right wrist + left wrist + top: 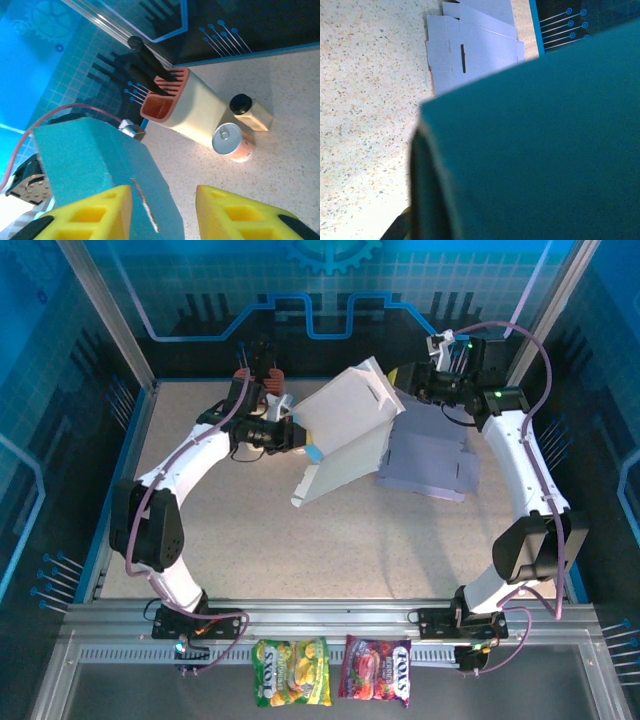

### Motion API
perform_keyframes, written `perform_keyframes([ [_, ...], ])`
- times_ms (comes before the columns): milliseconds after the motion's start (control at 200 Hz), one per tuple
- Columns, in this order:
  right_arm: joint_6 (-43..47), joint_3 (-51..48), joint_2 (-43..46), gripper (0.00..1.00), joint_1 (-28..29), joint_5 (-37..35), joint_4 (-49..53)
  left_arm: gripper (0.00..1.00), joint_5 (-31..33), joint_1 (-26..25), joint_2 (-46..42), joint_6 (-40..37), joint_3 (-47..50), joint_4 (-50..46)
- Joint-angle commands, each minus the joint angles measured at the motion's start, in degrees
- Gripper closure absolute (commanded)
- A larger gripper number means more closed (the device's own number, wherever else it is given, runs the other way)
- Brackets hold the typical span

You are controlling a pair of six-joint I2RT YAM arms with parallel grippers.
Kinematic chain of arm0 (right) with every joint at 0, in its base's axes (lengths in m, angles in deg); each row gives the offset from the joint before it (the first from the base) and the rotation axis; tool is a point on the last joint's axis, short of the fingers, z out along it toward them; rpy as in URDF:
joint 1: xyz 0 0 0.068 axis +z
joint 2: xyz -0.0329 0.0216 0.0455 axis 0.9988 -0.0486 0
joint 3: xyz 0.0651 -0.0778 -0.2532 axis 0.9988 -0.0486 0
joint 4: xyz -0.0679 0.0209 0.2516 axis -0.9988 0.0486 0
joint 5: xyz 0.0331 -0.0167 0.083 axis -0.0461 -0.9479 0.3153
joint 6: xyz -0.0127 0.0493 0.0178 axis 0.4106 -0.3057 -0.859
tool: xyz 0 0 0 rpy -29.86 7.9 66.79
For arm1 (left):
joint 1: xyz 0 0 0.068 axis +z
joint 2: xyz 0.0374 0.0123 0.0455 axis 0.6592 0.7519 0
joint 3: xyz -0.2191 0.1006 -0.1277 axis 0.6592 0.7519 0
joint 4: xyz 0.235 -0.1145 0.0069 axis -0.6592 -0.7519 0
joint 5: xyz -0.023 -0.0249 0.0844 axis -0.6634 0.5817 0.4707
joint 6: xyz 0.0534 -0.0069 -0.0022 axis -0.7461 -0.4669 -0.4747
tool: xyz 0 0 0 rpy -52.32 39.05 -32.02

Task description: Fold the paper box

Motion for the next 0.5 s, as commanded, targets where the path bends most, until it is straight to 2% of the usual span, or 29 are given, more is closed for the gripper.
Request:
perform_keyframes([
  [0,0.2,-1.1,1.6,0.6,-0.3,3.4,-3.9,1.0,-2.3,0.4,0.9,-1.6,-1.9,-2.0],
  [205,1.6,-2.8,2.4,0.6,0.9,2.7,-4.6,1.0,-2.4,0.4,1.4,-2.4,-2.9,-3.2],
  [495,6.6,-1.1,1.8,0.6,3.7,-0.7,0.6,1.0,-2.4,0.4,1.1,-3.6,-3.2,-4.6],
])
